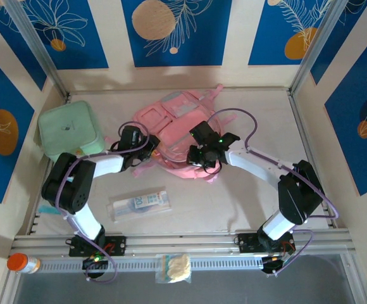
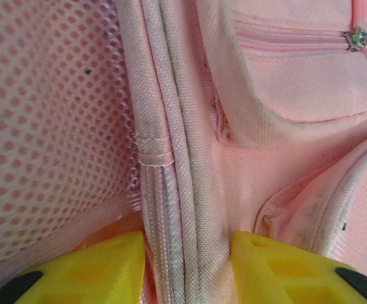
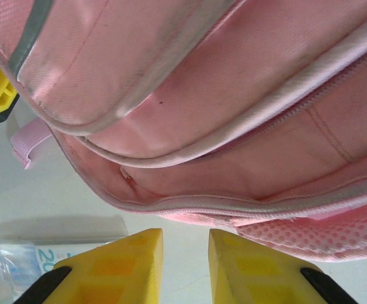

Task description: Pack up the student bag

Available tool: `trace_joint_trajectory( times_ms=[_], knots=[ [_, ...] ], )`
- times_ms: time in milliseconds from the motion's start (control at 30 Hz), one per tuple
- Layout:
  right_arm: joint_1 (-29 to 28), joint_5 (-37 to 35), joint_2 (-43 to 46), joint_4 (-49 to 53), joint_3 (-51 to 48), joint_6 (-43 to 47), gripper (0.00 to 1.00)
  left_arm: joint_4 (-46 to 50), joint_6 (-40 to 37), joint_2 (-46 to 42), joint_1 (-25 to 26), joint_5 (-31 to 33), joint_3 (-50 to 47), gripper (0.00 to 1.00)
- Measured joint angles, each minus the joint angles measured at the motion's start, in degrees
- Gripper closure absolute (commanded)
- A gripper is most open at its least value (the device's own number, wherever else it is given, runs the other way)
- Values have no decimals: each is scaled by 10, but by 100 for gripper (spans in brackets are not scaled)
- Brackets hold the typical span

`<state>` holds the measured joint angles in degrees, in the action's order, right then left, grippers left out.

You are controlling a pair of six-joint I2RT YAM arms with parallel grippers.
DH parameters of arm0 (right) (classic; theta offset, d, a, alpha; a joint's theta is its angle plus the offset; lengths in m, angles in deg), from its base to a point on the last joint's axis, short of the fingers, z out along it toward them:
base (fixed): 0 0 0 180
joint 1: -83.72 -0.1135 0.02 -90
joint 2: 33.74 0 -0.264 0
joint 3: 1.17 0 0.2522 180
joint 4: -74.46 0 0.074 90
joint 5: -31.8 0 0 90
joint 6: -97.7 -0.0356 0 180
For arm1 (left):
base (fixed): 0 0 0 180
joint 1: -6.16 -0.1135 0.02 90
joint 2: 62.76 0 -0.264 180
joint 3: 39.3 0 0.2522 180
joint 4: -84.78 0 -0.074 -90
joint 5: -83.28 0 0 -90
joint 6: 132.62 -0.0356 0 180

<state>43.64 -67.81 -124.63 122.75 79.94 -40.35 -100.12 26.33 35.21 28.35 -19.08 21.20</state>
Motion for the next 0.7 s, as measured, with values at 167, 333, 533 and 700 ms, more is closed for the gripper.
trace_joint_trajectory(
  times_ms=[167, 333, 533, 700],
  knots=[
    [5, 7, -13, -9, 0, 0, 75, -3, 13, 15, 21, 7, 17, 78],
    [9, 6, -14, -9, 0, 7, 74, -6, 28, 28, 37, 12, 31, 94],
    [6, -16, -14, 1, 0, 28, 68, -7, 56, 27, 50, 29, 35, 100],
    [-30, -55, -12, 15, 2, 36, 57, 0, 77, 8, 68, 50, 35, 100]
  ],
)
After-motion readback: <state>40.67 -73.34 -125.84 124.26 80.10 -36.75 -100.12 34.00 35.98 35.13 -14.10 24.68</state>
